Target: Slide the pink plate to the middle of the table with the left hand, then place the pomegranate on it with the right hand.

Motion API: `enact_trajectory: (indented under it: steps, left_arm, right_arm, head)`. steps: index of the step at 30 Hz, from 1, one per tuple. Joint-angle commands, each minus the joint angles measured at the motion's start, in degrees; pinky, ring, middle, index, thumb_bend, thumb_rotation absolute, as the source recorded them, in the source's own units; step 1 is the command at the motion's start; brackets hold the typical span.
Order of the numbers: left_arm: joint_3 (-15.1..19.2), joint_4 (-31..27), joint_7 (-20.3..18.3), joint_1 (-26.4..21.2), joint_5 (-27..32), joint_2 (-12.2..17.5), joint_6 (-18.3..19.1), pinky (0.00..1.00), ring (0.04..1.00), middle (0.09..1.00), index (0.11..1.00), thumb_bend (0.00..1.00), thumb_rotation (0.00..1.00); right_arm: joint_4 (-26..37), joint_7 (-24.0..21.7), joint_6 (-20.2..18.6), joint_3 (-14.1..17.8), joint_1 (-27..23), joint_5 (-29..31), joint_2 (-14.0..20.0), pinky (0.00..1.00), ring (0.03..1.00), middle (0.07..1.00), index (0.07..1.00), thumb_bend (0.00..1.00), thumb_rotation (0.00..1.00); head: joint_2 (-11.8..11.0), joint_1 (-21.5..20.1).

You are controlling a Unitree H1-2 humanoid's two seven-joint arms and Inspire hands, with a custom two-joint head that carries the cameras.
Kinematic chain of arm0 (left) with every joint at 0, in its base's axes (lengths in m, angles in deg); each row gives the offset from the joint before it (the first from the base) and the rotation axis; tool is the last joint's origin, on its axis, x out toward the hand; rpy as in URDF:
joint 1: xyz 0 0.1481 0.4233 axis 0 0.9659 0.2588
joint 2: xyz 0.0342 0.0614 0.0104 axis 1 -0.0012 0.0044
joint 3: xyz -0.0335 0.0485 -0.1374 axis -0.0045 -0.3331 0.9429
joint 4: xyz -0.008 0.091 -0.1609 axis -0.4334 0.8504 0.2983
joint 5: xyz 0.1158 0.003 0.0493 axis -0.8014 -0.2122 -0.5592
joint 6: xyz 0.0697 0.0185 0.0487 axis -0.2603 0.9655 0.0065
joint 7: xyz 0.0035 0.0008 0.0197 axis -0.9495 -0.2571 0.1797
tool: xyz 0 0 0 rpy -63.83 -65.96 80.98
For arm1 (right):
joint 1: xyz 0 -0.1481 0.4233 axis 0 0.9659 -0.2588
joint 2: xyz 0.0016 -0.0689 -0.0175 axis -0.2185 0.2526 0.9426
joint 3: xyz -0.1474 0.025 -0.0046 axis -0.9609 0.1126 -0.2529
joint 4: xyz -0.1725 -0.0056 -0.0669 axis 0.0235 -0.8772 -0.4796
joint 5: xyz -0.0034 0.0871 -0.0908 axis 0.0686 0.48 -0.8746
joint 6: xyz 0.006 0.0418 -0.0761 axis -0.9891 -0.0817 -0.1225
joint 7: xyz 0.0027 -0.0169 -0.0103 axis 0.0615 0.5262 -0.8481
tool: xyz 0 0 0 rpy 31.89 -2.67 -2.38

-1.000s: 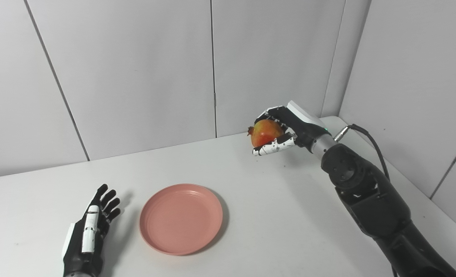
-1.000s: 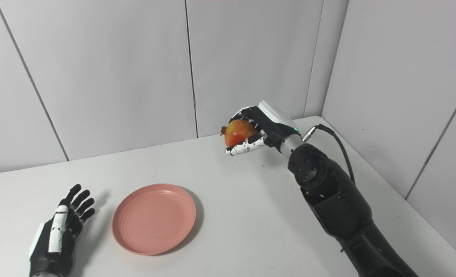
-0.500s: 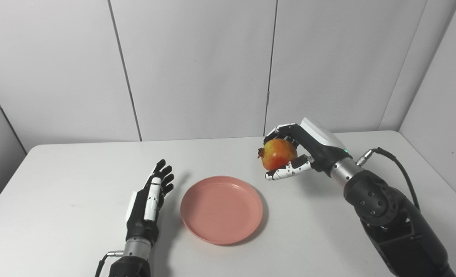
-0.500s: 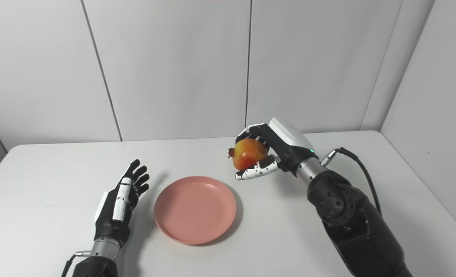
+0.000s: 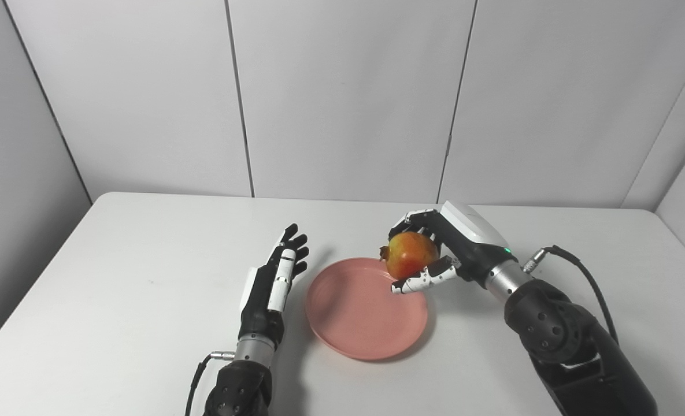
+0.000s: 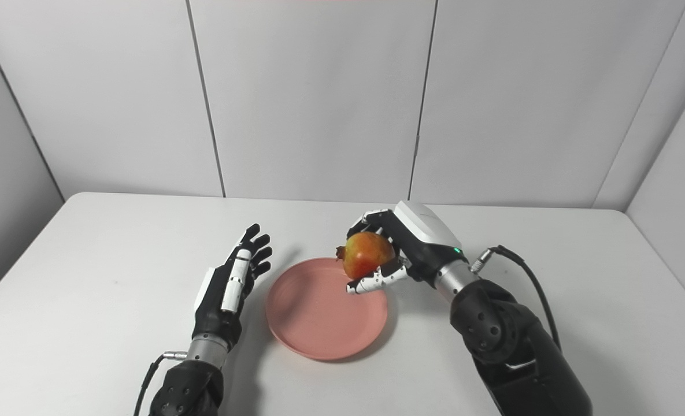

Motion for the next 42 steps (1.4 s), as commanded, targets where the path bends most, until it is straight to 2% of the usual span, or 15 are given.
enact_trajectory:
  steps: [1,5,7,11,14,18,21,24,35,42]
  left_arm:
    - [-0.5,-1.78,0.87,-2.69,-0.91,-1.04,-0.5,0.89,0.9,0.912,0.906,0.39,1.0]
    - [-0.5,-1.35,1.09,-3.08,-1.15,-1.08,-0.55,0.89,0.9,0.911,0.904,0.4,1.0]
    - [-0.43,-1.22,1.33,-3.19,-1.29,-1.11,-0.77,0.88,0.897,0.907,0.9,0.4,1.0]
    - [-0.44,-1.32,1.64,-3.31,-2.04,-1.19,-0.42,0.89,0.894,0.904,0.899,0.4,1.0]
    - [-0.47,-1.28,1.81,-3.55,-2.53,-1.18,-0.05,0.89,0.893,0.904,0.9,0.41,1.0]
    - [-0.12,-1.32,2.15,-3.61,-2.51,-1.5,-0.29,0.88,0.891,0.901,0.896,0.41,1.0]
    - [-0.21,-1.3,2.27,-3.74,-2.67,-1.39,-0.24,0.89,0.897,0.906,0.9,0.42,1.0]
    - [-0.27,-1.27,2.4,-3.81,-2.87,-1.36,-0.36,0.88,0.893,0.905,0.899,0.42,1.0]
    - [-0.21,-1.65,2.21,-3.87,-2.5,-1.49,0.0,0.88,0.894,0.905,0.899,0.42,1.0]
    - [-0.24,-1.91,2.2,-3.89,-2.56,-1.47,0.35,0.88,0.892,0.903,0.897,0.42,1.0]
  right_arm:
    - [0.11,1.76,3.5,-0.23,-2.64,-1.17,-0.61,0.36,0.437,0.502,0.566,0.45,0.06]
    - [-1.92,1.71,4.07,-1.34,-3.45,-2.34,-1.96,0.43,0.495,0.549,0.585,0.45,0.1]
    - [-3.58,2.25,4.62,-1.88,-3.73,-3.06,-2.97,0.4,0.473,0.536,0.582,0.45,0.13]
    - [-6.0,2.12,4.18,-2.57,-4.07,-4.09,-4.53,0.35,0.444,0.521,0.588,0.45,0.13]
    - [-8.54,2.33,4.77,-2.99,-4.46,-3.92,-5.81,0.4,0.477,0.542,0.589,0.43,0.1]
    - [-11.9,3.09,5.38,-4.13,-5.08,-4.76,-7.23,0.45,0.515,0.565,0.597,0.44,0.12]
    - [-13.36,3.63,5.93,-5.27,-5.38,-5.91,-7.64,0.43,0.501,0.561,0.605,0.44,0.13]
    - [-14.0,4.29,6.4,-5.91,-5.3,-6.86,-8.02,0.34,0.432,0.522,0.604,0.45,0.14]
    - [-13.76,4.76,6.46,-6.99,-4.32,-9.53,-8.76,0.35,0.454,0.555,0.642,0.45,0.14]
    - [-13.33,5.0,6.82,-7.69,-3.95,-10.93,-8.68,0.31,0.409,0.512,0.629,0.44,0.14]
  head:
    - [0.32,0.58]
    - [0.81,0.65]
    - [1.09,0.72]
    - [1.38,1.31]
    - [1.71,1.61]
    - [2.02,1.7]
    - [2.14,1.86]
    - [2.25,1.86]
    - [2.82,1.87]
    - [2.96,1.78]
